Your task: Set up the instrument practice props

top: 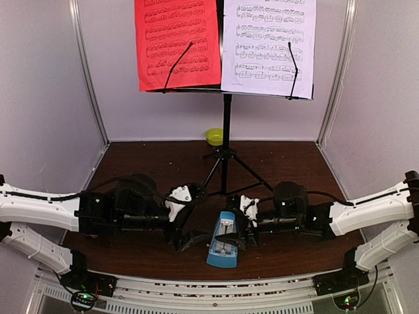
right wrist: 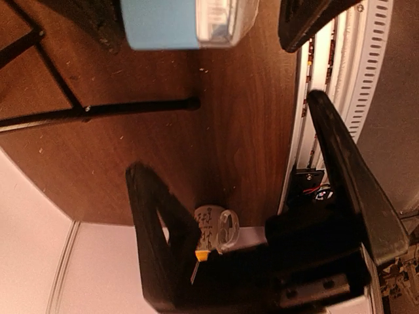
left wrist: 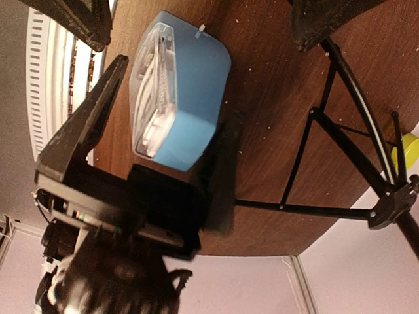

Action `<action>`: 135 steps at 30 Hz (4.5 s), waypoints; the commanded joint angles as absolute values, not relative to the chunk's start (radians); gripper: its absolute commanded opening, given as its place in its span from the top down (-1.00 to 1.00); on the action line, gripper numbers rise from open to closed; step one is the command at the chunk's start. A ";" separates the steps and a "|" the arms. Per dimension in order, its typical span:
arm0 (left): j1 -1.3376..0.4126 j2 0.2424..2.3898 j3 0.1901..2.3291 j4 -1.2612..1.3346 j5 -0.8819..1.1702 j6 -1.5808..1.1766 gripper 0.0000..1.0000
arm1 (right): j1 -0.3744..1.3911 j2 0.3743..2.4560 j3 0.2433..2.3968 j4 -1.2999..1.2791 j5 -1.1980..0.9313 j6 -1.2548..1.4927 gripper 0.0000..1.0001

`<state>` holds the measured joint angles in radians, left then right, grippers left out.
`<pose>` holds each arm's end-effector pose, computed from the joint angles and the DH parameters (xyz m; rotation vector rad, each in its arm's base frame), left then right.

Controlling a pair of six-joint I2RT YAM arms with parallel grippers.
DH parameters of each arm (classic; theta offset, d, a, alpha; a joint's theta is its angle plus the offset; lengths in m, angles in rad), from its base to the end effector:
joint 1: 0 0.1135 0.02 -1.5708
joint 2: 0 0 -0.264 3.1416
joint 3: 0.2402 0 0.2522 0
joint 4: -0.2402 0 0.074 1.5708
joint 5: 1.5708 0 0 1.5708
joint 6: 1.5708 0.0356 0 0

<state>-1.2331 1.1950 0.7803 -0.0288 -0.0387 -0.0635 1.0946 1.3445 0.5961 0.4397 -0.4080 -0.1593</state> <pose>0.0909 -0.2547 0.2683 1.1396 1.7679 -0.7703 0.1171 0.2577 0.2156 -1.3913 1.4149 1.0086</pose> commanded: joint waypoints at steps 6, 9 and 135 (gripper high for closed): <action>-1.232 1.330 0.876 0.036 0.141 0.033 -0.96 | 1.101 1.125 0.550 0.423 -0.356 -0.152 -1.00; -1.232 1.373 0.896 0.044 0.151 0.050 -0.95 | 1.100 1.018 0.524 0.362 -0.302 -0.105 -1.00; -1.167 1.319 1.473 -0.648 0.294 0.273 0.75 | 1.239 1.351 0.702 0.396 -0.056 0.119 0.67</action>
<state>-1.1545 1.3563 1.4658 -0.7937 0.2619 0.2531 1.2339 1.3613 0.6704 0.3931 -0.0849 0.1116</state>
